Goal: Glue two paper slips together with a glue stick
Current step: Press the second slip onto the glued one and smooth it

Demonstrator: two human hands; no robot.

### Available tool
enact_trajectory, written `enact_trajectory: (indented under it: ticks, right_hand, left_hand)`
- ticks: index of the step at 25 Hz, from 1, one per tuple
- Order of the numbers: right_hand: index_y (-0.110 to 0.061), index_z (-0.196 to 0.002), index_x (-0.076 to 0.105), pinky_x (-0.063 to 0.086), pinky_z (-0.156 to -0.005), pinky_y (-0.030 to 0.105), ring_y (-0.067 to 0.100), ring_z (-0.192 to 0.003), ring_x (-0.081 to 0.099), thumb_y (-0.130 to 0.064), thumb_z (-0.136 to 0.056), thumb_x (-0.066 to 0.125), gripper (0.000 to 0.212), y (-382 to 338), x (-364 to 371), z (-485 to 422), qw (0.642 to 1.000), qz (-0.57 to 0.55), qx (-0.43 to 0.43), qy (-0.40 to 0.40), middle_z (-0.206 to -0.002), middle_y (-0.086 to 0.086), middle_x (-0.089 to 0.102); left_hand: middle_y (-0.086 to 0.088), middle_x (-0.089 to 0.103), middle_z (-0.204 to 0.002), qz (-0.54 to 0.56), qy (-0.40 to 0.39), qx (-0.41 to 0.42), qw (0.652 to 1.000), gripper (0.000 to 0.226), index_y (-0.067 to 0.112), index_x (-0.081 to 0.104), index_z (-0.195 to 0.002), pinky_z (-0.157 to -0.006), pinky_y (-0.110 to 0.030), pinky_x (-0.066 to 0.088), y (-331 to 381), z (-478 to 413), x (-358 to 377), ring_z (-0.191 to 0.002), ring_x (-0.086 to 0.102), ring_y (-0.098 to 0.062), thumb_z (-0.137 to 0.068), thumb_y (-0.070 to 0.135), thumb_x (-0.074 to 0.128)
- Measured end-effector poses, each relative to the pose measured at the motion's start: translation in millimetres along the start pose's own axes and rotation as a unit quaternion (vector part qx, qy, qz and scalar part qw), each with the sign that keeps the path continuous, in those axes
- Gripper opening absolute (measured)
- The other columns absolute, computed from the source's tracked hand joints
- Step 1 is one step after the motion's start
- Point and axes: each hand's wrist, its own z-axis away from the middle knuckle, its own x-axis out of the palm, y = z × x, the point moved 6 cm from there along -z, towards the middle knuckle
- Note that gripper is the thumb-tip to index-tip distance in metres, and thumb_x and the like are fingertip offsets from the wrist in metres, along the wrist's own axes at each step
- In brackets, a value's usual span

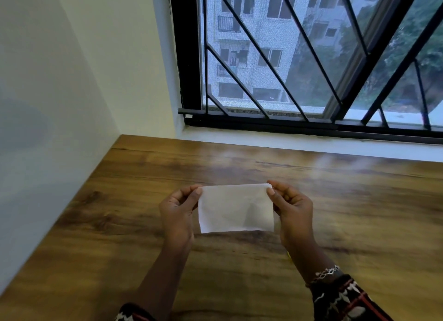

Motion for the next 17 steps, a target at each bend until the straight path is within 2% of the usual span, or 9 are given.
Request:
enact_trajectory:
  ticks: [2, 5, 10, 12, 14, 17]
  right_hand:
    - [-0.008, -0.089, 0.067, 0.058, -0.057, 0.028, 0.015, -0.066, 0.066, -0.003, -0.081, 0.059, 0.012, 0.4, 2.2, -1.1, 1.000, -0.004, 0.010, -0.013, -0.078, 0.006, 0.069]
    - [-0.002, -0.083, 0.064, 0.054, -0.057, 0.031, 0.022, -0.066, 0.060, -0.001, -0.081, 0.058, 0.006, 1.8, 4.2, -2.7, 1.000, -0.016, 0.023, -0.014, -0.074, 0.012, 0.063]
    - [-0.006, -0.071, 0.059, 0.046, -0.061, 0.038, 0.023, -0.063, 0.050, -0.004, -0.084, 0.056, 0.014, 4.8, 4.5, -3.3, 1.000, 0.008, 0.025, 0.004, -0.066, 0.009, 0.054]
    - [-0.006, -0.072, 0.059, 0.047, -0.066, 0.045, 0.027, -0.067, 0.051, -0.006, -0.085, 0.056, 0.014, 7.5, 3.4, -3.7, 0.999, 0.013, 0.032, 0.011, -0.070, 0.013, 0.054]
    - [-0.006, -0.073, 0.060, 0.048, -0.072, 0.050, 0.031, -0.072, 0.052, -0.008, -0.085, 0.056, 0.013, 9.3, 2.8, -4.0, 0.999, 0.024, 0.036, 0.016, -0.073, 0.015, 0.055]
    - [-0.006, -0.073, 0.059, 0.046, -0.070, 0.048, 0.027, -0.068, 0.051, -0.008, -0.086, 0.055, 0.013, 10.9, 1.7, -3.5, 0.999, 0.028, 0.040, 0.021, -0.070, 0.011, 0.055]
  left_hand:
    - [0.003, 0.068, -0.065, 0.006, 0.006, 0.001, 1.000, 0.015, 0.011, 0.067, -0.071, -0.061, -0.017, 0.056, -1.0, -0.2, -0.2, -0.063, 0.064, -0.007, -0.079, -0.002, 0.063]
    - [-0.003, 0.066, -0.070, 0.002, 0.007, 0.005, 1.000, 0.016, 0.010, 0.066, -0.071, -0.062, -0.017, 0.055, -2.6, 0.2, 0.7, -0.068, 0.062, -0.012, -0.079, -0.004, 0.063]
    - [0.008, 0.069, -0.061, -0.004, 0.005, 0.019, 1.000, 0.023, 0.014, 0.067, -0.068, -0.063, -0.015, 0.054, -2.2, 1.5, 2.8, -0.064, 0.063, -0.005, -0.077, -0.007, 0.063]
    - [0.004, 0.068, -0.065, -0.010, 0.008, 0.024, 1.000, 0.024, 0.014, 0.067, -0.069, -0.065, -0.019, 0.054, -0.9, 3.2, 3.9, -0.065, 0.063, -0.007, -0.077, -0.008, 0.063]
    - [0.000, 0.066, -0.069, -0.013, 0.011, 0.032, 0.999, 0.024, 0.014, 0.066, -0.071, -0.064, -0.021, 0.053, 1.3, 4.8, 4.3, -0.064, 0.062, -0.006, -0.076, -0.008, 0.063]
    - [-0.002, 0.062, -0.068, 0.015, 0.008, 0.042, 0.999, 0.028, 0.014, 0.059, -0.084, -0.061, -0.017, 0.056, 4.8, 5.0, 4.1, -0.060, 0.062, -0.001, -0.074, -0.011, 0.064]
